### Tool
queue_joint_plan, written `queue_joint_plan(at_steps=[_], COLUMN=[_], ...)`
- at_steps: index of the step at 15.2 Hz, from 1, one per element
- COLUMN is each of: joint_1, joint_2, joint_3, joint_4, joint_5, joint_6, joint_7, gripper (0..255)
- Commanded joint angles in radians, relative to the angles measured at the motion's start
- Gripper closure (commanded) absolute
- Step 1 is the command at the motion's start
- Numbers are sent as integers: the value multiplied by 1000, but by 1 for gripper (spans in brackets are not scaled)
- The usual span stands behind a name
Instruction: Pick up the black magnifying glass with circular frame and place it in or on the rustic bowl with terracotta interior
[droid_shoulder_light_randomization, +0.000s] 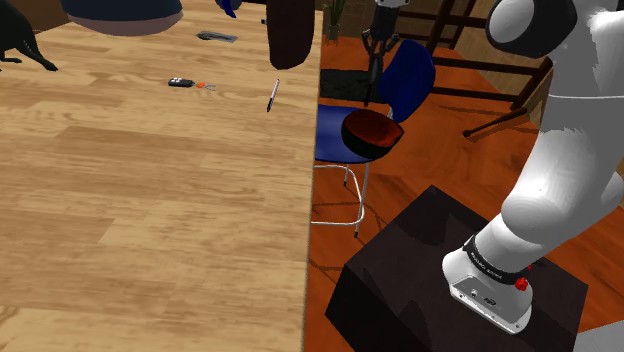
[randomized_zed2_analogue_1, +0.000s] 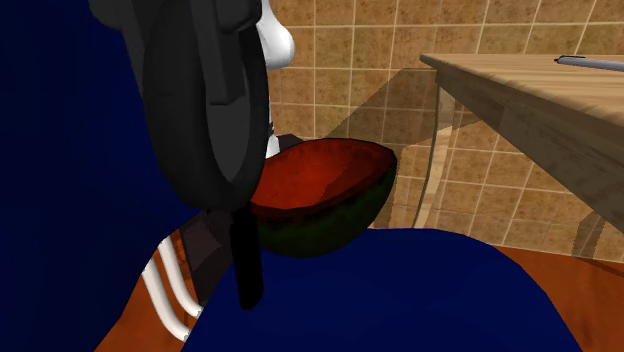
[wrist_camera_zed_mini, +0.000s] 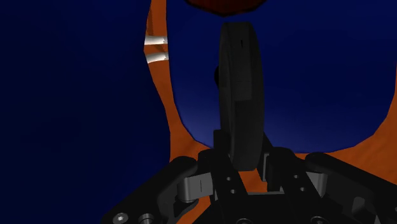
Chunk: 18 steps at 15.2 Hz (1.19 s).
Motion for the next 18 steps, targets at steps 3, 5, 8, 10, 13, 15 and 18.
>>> queue_joint_plan(at_steps=[3,5,8,10,13,15,18], joint_1=[-4,-6,-9,-12,-17,-22,-30], joint_2=[10,17,32,45,70,92,131], joint_3=[-1,-1,-1,0,0,1,2], joint_4=[72,110,174,221,304,369,468], joint_5=[1,2,3,5,8,10,14], joint_6=[-62,-93,-142,-177,-234,-276,-337], joint_7=[0,1,2,2,4,5,6], gripper=[255,255,255,255,255,255,255])
